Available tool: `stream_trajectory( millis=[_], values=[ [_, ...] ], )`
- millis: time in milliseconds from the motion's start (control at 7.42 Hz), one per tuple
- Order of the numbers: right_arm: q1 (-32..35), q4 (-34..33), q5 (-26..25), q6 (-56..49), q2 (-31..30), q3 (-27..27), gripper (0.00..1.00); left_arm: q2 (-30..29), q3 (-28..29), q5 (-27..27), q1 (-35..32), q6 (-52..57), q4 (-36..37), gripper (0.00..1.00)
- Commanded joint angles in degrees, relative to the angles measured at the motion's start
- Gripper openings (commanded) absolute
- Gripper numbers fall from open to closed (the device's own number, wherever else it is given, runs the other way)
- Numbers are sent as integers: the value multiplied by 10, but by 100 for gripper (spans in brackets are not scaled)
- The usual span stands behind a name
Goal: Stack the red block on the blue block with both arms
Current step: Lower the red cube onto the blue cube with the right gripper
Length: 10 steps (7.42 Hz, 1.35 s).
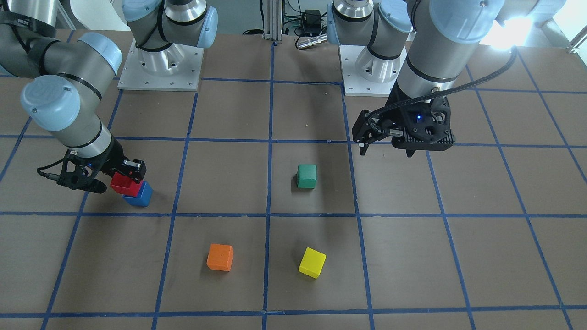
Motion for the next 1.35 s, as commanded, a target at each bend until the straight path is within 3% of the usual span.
stream_trajectory(
  millis=[0, 539, 674, 809, 943, 1213],
  values=[
    [0, 0, 0, -5, 1, 2, 5, -1, -1, 0, 0, 1, 0, 100],
    [0, 0, 1, -4, 5, 2, 11, 0, 0, 1, 0, 2, 0, 100],
    [1, 0, 1, -4, 6, 2, 21, -1, 0, 1, 0, 2, 0, 100],
    [1, 0, 2, -4, 6, 2, 64, -1, 0, 1, 0, 2, 0, 100],
    [1, 0, 2, -5, 6, 2, 71, -1, 0, 1, 0, 2, 0, 100],
    [1, 0, 1, -6, 5, 1, 76, 0, 0, 2, 0, 2, -1, 100]
  ],
)
